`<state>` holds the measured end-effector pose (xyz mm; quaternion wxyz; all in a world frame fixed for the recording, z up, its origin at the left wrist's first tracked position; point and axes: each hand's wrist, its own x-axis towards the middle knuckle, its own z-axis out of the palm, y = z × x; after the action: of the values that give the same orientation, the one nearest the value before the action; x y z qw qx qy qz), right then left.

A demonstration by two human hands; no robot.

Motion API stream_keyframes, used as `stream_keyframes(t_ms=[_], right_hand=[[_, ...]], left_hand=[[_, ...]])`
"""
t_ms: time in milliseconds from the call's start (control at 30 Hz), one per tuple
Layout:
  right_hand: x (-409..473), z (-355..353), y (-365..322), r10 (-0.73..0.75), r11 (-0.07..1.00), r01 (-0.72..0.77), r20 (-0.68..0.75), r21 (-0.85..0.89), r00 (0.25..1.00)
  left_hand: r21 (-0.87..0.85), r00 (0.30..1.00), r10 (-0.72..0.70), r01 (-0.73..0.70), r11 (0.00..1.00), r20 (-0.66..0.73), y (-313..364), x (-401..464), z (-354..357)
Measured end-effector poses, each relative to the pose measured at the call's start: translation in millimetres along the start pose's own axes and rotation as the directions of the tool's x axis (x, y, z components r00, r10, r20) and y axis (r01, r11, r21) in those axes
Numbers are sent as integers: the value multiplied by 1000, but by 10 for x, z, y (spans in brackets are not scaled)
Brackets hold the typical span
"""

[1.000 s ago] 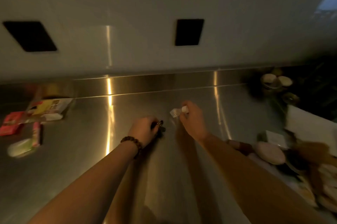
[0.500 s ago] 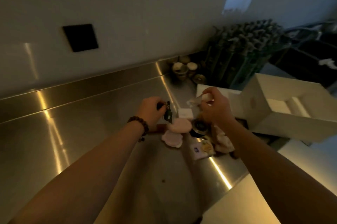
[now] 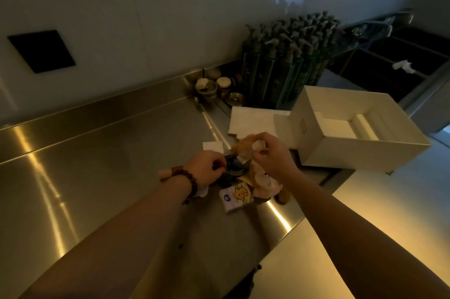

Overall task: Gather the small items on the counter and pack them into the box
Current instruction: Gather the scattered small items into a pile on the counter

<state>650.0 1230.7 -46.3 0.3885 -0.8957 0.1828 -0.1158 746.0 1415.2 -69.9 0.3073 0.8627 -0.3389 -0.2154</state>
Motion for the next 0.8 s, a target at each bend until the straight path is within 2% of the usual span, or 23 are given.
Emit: stream_keyframes(t_ms=[100, 167, 267, 333, 433, 533, 800], right_hand=[[206, 77, -120, -21, 997, 21, -3, 69, 1000], [383, 136, -228, -49, 995, 48, 1, 88, 999], [660, 239, -302, -103, 991, 109, 77, -77, 992], [787, 312, -271, -88, 977, 113, 144, -179, 986], [876, 434, -209, -54, 960, 112, 224, -255, 973], [917, 485, -198, -67, 950, 133, 231, -282, 971], [808, 397, -182, -86, 974, 127, 215, -187, 973]], left_hand=[[-70, 997, -30, 25, 997, -68, -78, -14, -15], [30, 991, -33, 37, 999, -129, -167, -4, -40], [225, 987, -46, 80, 971, -153, -341, -29, -26], [267, 986, -98, 130, 955, -131, -459, -63, 24], [262, 983, -136, 165, 951, -124, -583, -106, 104], [230, 981, -125, 156, 961, -145, -621, -128, 153], [182, 980, -139, 164, 970, -140, -581, -147, 152]])
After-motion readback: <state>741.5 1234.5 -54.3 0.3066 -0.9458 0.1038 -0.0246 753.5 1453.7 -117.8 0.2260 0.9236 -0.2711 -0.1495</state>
